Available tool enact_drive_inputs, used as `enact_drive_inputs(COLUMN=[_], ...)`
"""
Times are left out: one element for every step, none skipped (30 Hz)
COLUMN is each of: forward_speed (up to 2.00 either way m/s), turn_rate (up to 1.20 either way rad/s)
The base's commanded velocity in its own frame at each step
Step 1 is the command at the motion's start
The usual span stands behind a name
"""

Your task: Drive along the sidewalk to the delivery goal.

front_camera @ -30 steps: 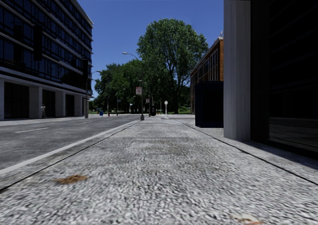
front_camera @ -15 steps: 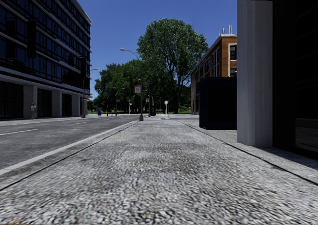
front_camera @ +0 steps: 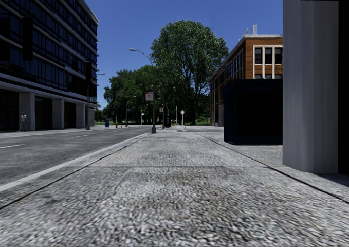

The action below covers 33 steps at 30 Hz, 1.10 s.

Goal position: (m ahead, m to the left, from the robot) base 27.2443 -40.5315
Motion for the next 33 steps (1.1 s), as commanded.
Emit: enact_drive_inputs(forward_speed=[2.0, 2.0, 2.0, 2.0, 2.0, 2.0, 2.0, 2.0, 2.0, 2.0, 2.0, 2.0, 2.0, 2.0, 2.0, 2.0, 2.0, 2.0, 2.0, 2.0, 2.0, 2.0, 2.0, 2.0, 2.0, 2.0, 2.0, 2.0, 2.0, 2.0, 2.0, 2.0, 2.0], turn_rate=[0.0, 0.0, 0.0, 0.0, 0.0, 0.0, 0.0, 0.0, 0.0, 0.0, 0.0, 0.0, 0.0, 0.0, 0.0, 0.0, 0.0, 0.0, 0.0, 0.0, 0.0, 0.0, 0.0, 0.0, 0.0, 0.0, 0.0, 0.0, 0.0, 0.0, 0.0, 0.0, 0.0])
